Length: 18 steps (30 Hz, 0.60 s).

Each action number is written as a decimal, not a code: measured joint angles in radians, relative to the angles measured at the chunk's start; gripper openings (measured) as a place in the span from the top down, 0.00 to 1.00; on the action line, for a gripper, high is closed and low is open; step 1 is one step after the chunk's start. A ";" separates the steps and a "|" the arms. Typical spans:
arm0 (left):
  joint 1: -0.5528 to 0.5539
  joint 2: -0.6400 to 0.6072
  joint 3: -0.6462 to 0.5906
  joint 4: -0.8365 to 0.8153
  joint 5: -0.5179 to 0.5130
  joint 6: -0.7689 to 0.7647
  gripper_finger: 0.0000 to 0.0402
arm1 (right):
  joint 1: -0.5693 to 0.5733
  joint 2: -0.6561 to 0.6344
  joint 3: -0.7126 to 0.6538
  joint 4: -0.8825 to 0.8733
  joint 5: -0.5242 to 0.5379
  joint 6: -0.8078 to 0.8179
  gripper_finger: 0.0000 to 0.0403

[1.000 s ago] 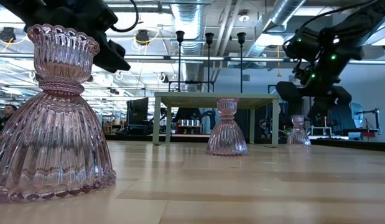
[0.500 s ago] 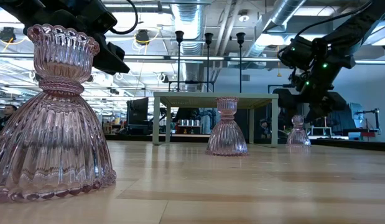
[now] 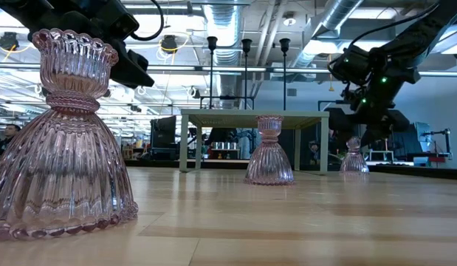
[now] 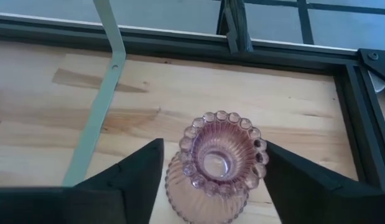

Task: Pick & Place candle stick holders
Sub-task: Put the top purple vase candle holder on the shelf

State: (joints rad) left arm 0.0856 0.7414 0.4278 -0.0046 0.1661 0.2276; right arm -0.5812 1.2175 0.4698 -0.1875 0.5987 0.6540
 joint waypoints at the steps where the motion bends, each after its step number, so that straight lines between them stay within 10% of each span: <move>1: 0.000 0.000 0.000 0.002 0.000 0.000 0.98 | 0.000 0.000 0.000 -0.003 0.000 0.000 0.39; 11: 0.000 0.000 0.000 0.006 0.000 0.000 0.98 | 0.000 -0.004 0.000 -0.031 0.004 -0.011 0.70; 18: 0.000 0.000 0.000 0.006 0.000 0.000 0.99 | 0.000 -0.080 0.000 -0.131 0.003 -0.036 0.71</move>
State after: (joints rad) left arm 0.0856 0.7414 0.4276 0.0013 0.1661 0.2276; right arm -0.5808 1.1374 0.4698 -0.3187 0.6020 0.6184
